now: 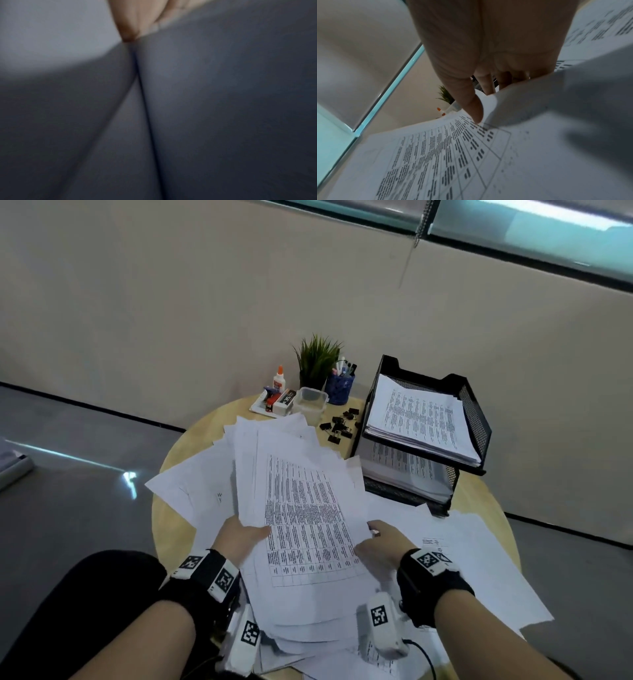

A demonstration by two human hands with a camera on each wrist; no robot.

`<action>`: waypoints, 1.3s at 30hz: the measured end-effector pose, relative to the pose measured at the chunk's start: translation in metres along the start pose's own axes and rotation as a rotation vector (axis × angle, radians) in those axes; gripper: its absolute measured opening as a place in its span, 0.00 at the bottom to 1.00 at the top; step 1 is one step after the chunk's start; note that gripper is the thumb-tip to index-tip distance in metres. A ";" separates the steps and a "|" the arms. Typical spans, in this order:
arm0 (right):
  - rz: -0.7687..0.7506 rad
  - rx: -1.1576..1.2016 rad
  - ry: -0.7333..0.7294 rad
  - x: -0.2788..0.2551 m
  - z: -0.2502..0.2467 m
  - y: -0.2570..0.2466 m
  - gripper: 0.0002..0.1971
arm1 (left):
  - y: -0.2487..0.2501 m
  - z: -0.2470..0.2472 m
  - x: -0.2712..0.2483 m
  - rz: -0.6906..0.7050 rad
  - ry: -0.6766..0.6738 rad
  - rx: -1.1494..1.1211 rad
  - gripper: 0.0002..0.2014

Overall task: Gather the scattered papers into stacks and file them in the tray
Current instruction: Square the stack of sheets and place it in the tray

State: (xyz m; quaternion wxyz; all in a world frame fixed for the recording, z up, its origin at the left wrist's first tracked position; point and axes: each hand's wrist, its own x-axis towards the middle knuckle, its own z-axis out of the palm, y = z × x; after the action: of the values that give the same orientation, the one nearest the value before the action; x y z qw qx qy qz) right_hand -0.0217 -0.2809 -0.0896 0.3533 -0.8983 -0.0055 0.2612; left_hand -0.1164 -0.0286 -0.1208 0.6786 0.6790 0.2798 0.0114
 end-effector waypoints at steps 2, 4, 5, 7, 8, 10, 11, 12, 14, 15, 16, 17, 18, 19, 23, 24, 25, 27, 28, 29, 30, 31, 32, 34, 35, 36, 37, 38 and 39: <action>0.019 0.062 0.034 -0.003 -0.002 0.002 0.26 | 0.009 -0.003 -0.008 0.061 0.019 0.009 0.14; 0.021 0.146 0.035 -0.008 -0.004 0.001 0.32 | 0.022 -0.009 -0.020 0.125 0.035 -0.012 0.16; 0.019 0.186 0.025 -0.011 -0.005 0.000 0.35 | 0.032 -0.013 -0.028 0.163 0.032 -0.022 0.16; -0.017 0.263 0.007 -0.018 -0.008 -0.003 0.37 | 0.048 -0.022 -0.042 0.242 0.007 -0.048 0.15; -0.052 0.285 0.010 -0.021 -0.011 -0.005 0.37 | 0.057 -0.027 -0.050 0.282 0.003 -0.060 0.15; -0.137 0.343 0.002 -0.034 -0.018 -0.016 0.32 | 0.070 -0.035 -0.062 0.351 -0.014 -0.084 0.15; -0.181 0.396 -0.014 -0.040 -0.023 -0.023 0.28 | 0.075 -0.038 -0.068 0.380 -0.031 -0.097 0.14; -0.228 0.453 -0.030 -0.047 -0.029 -0.031 0.22 | 0.080 -0.040 -0.072 0.403 -0.045 -0.109 0.13; -0.296 0.581 -0.061 -0.062 -0.042 -0.045 0.12 | 0.087 -0.041 -0.078 0.434 -0.100 -0.164 0.15; -0.316 0.648 -0.075 -0.069 -0.048 -0.051 0.11 | 0.091 -0.041 -0.080 0.451 -0.143 -0.212 0.21; -0.323 0.717 -0.084 -0.075 -0.055 -0.054 0.11 | 0.093 -0.041 -0.079 0.450 -0.170 -0.258 0.30; -0.337 0.778 -0.103 -0.080 -0.061 -0.056 0.13 | 0.096 -0.041 -0.079 0.455 -0.198 -0.287 0.36; -0.345 0.829 -0.119 -0.086 -0.066 -0.057 0.15 | 0.100 -0.039 -0.079 0.462 -0.220 -0.303 0.36; -0.355 0.855 -0.135 -0.089 -0.071 -0.058 0.17 | 0.106 -0.036 -0.079 0.471 -0.244 -0.294 0.36; -0.388 0.831 -0.098 -0.111 -0.085 -0.064 0.29 | 0.129 -0.021 -0.079 0.493 -0.320 -0.208 0.44; -0.408 0.808 -0.054 -0.119 -0.088 -0.066 0.29 | 0.134 -0.017 -0.077 0.494 -0.324 -0.195 0.45; -0.440 0.778 0.014 -0.123 -0.093 -0.066 0.26 | 0.141 -0.013 -0.077 0.497 -0.317 -0.184 0.45; -0.484 0.764 0.161 -0.136 -0.100 -0.073 0.10 | 0.156 -0.005 -0.076 0.493 -0.303 -0.179 0.38; -0.517 0.748 0.221 -0.140 -0.103 -0.075 0.06 | 0.164 0.000 -0.078 0.493 -0.299 -0.170 0.31; -0.536 0.741 0.256 -0.136 -0.105 -0.073 0.10 | 0.170 0.005 -0.076 0.486 -0.274 -0.141 0.26; -0.558 0.721 0.261 -0.138 -0.107 -0.073 0.09 | 0.174 0.009 -0.073 0.484 -0.257 -0.139 0.27; -0.563 0.732 0.260 -0.134 -0.107 -0.071 0.06 | 0.176 0.013 -0.070 0.497 -0.234 -0.142 0.32; -0.566 0.735 0.252 -0.133 -0.105 -0.069 0.10 | 0.175 0.017 -0.066 0.496 -0.224 -0.153 0.37; -0.527 0.793 0.235 -0.122 -0.099 -0.061 0.13 | 0.168 0.024 -0.058 0.473 -0.207 -0.157 0.38; -0.509 0.827 0.232 -0.116 -0.093 -0.057 0.17 | 0.162 0.029 -0.052 0.440 -0.219 -0.168 0.37; -0.520 0.854 0.237 -0.113 -0.086 -0.054 0.25 | 0.155 0.034 -0.049 0.418 -0.236 -0.186 0.38; -0.530 0.886 0.243 -0.107 -0.081 -0.051 0.35 | 0.150 0.040 -0.049 0.407 -0.241 -0.176 0.40; -0.540 0.911 0.268 -0.105 -0.077 -0.049 0.41 | 0.148 0.046 -0.050 0.389 -0.244 -0.161 0.41; -0.540 0.927 0.286 -0.103 -0.075 -0.049 0.41 | 0.147 0.050 -0.048 0.378 -0.239 -0.174 0.35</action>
State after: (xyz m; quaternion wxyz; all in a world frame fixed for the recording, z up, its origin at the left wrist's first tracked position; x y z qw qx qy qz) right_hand -0.0666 -0.3120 0.0359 0.7633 -0.6419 -0.0720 0.0121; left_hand -0.0839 -0.0826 0.0289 0.7487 0.6548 0.0634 0.0816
